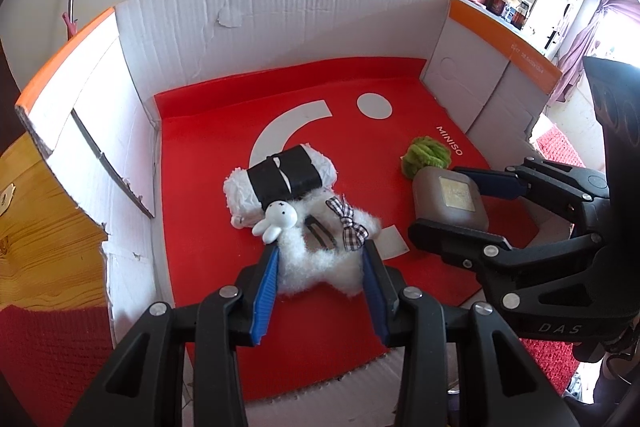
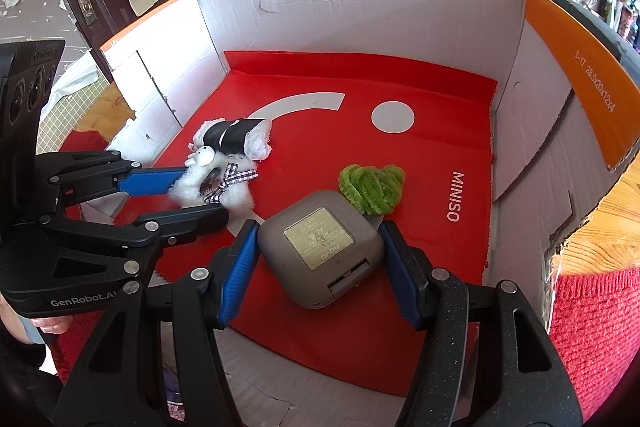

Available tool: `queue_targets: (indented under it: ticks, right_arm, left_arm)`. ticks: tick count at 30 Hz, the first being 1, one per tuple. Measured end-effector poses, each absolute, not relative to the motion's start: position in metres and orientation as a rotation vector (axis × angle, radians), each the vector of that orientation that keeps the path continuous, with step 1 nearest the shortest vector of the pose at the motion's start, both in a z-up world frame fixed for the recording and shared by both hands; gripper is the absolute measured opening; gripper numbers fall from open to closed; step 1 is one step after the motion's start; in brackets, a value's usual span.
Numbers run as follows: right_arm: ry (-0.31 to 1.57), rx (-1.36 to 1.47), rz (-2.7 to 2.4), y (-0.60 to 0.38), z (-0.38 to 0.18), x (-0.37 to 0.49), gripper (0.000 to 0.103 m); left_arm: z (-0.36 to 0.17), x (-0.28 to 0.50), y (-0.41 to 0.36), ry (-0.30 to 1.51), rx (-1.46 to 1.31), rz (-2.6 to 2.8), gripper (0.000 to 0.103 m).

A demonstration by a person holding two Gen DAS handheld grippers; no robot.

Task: Organize objects
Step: 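Lower the white plush onto the mat and open the left gripper while the right gripper releases the grey container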

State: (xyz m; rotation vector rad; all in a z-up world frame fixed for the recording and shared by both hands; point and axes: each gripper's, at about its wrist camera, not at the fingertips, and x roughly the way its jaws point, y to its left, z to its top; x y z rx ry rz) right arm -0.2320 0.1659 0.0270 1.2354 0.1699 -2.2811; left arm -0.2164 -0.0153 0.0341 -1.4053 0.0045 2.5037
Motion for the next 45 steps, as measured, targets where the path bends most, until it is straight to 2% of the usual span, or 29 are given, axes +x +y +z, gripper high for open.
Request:
queue_targets:
  ticks: [18, 37, 45]
  right_arm:
    - [0.178, 1.227, -2.288, 0.165, 0.026, -0.229, 0.059]
    - [0.177, 1.212, -2.295, 0.165, 0.028, -0.226, 0.060]
    - [0.172, 1.187, -2.309, 0.168, 0.035, -0.220, 0.066]
  left_arm:
    - [0.034, -0.217, -0.018, 0.014, -1.397, 2.510, 0.043]
    - [0.036, -0.210, -0.016, 0.010, -1.385, 2.530, 0.056]
    - [0.041, -0.203, -0.015, 0.011, -1.364, 2.545, 0.061]
